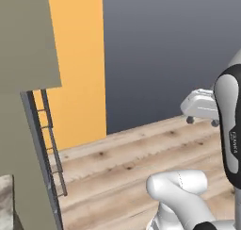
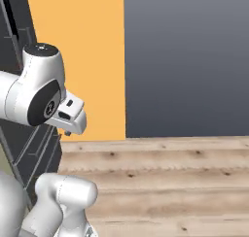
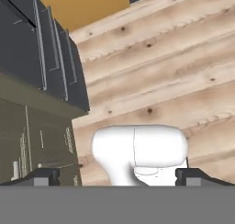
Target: Pick the candle and candle from the dining table and place them in the open cabinet. Close the cabinet after placing the objects.
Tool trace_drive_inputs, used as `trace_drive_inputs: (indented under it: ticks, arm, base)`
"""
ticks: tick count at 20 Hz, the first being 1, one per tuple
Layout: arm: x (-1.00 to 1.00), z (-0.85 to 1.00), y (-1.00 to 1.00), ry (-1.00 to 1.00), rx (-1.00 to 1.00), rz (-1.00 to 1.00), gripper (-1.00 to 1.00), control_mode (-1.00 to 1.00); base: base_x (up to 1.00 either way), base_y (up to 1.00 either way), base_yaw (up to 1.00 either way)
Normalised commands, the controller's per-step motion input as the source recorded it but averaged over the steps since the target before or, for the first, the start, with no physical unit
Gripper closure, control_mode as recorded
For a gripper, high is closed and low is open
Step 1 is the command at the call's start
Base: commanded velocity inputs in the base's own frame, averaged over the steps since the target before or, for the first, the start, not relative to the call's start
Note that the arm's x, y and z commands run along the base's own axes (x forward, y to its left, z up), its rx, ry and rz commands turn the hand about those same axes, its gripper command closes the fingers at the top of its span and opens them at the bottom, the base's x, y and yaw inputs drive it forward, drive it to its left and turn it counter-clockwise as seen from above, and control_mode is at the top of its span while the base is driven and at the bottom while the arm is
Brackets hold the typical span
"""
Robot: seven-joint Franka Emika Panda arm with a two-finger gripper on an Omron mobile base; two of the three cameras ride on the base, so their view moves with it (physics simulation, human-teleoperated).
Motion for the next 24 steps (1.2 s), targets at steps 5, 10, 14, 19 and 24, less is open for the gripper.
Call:
trace_drive_inputs:
  ticks: [5,10,14,19,24]
  arm:
    - [0.0,0.0,0.0,0.0,0.0,0.0,-1.0,1.0]
    - [0.0,0.0,0.0,0.0,0.0,0.0,-1.0,1.0]
    - [0.0,0.0,0.0,0.0,0.0,0.0,-1.0,1.0]
    - [0.0,0.0,0.0,0.0,0.0,0.0,-1.0,1.0]
    - [0.0,0.0,0.0,0.0,0.0,0.0,-1.0,1.0]
  base:
    - [0.02,-0.32,-0.65]
    - [0.1,-0.32,-0.65]
    - [0.14,-0.31,-0.65]
    - [0.14,-0.38,-0.6]
    - [0.34,-0.35,-0.44]
